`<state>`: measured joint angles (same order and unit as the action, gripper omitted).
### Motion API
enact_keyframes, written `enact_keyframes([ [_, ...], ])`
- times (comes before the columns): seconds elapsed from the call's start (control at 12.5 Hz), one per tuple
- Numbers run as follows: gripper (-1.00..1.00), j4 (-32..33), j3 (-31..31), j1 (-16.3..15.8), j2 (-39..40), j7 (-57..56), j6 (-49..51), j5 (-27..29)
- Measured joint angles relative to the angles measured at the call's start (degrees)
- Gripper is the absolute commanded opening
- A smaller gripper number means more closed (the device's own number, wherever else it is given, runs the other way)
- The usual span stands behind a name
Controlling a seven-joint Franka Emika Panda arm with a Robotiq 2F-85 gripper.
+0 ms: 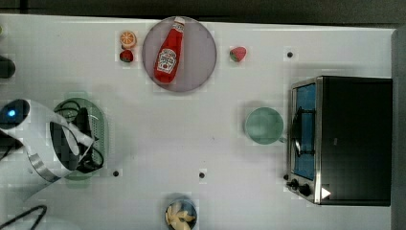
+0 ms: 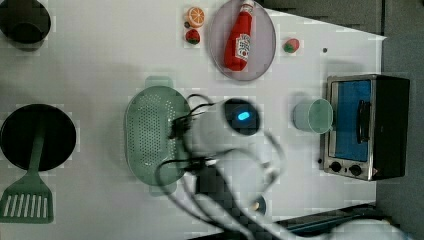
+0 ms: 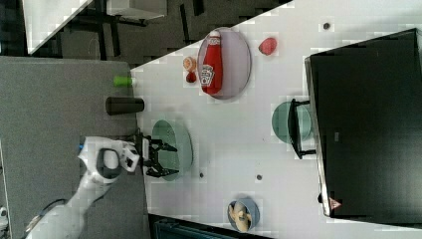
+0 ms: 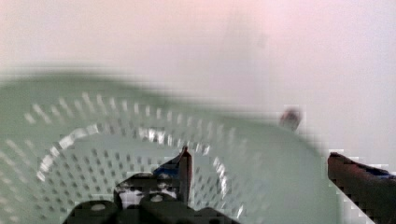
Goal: Drag strainer right to left.
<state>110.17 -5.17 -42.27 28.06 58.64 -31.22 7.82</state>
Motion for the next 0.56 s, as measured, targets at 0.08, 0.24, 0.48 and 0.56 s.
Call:
enact_keyframes([
  [0.08,1.0,0.0,-2.78,-0.11,-4.03,-3.44,2.83,-1.05],
  [0.24,1.0,-0.84,-8.72,0.45,-14.07,-11.78,8.23,-5.29],
  [0.48,1.0,-3.47,-19.59,1.18,-29.39,-25.29,16.55,-13.57],
  [0.56,1.0,-3.8,-22.51,2.35,-33.94,-30.37,19.96,-13.81],
])
